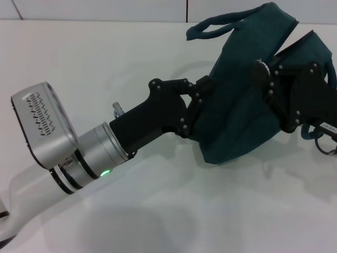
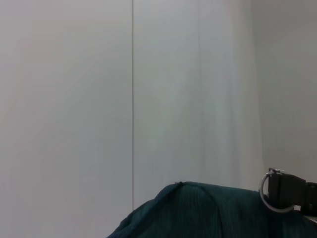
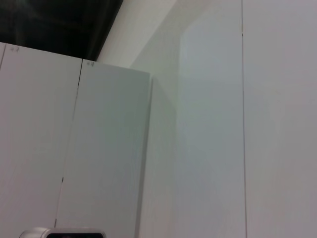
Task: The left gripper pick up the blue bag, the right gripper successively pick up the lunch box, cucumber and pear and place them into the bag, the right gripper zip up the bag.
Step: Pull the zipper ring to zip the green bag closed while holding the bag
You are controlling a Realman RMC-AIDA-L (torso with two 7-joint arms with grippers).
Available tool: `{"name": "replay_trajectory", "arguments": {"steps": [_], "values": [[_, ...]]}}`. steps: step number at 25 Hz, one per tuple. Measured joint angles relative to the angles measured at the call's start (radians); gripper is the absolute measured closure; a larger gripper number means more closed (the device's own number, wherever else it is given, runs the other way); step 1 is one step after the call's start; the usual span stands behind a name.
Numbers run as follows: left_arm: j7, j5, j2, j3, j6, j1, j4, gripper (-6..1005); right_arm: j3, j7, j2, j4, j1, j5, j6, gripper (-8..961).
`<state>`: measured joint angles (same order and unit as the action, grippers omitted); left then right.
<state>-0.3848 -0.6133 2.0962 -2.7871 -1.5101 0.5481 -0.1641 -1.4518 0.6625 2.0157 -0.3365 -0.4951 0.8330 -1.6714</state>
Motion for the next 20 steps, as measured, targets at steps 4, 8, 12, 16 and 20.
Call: {"name": "replay_trajectory", "arguments": {"steps": [4,8,12,16,20], "values": [[-0.01,0.001,-0.002,0.006,0.0,0.001,0.001,943,0.003,0.001,0.0,0.001,0.017,-0.005,-0.007,948],[-0.009,-0.012,-0.001,0.012,0.0,-0.005,0.0,955,0.007,0.002,-0.002,-0.001,0.03,-0.009,-0.011,948],[-0.006,-0.038,0.001,0.016,0.0,-0.015,-0.007,922,0.007,0.009,-0.002,-0.001,0.034,-0.009,-0.011,948],[-0.01,-0.034,0.0,0.014,-0.001,-0.012,-0.002,759,0.008,0.025,-0.005,-0.001,0.036,-0.009,-0.011,948],[-0.013,-0.004,-0.002,0.01,-0.001,0.001,0.001,506,0.008,0.027,-0.006,-0.001,0.036,-0.009,-0.006,948]]}}
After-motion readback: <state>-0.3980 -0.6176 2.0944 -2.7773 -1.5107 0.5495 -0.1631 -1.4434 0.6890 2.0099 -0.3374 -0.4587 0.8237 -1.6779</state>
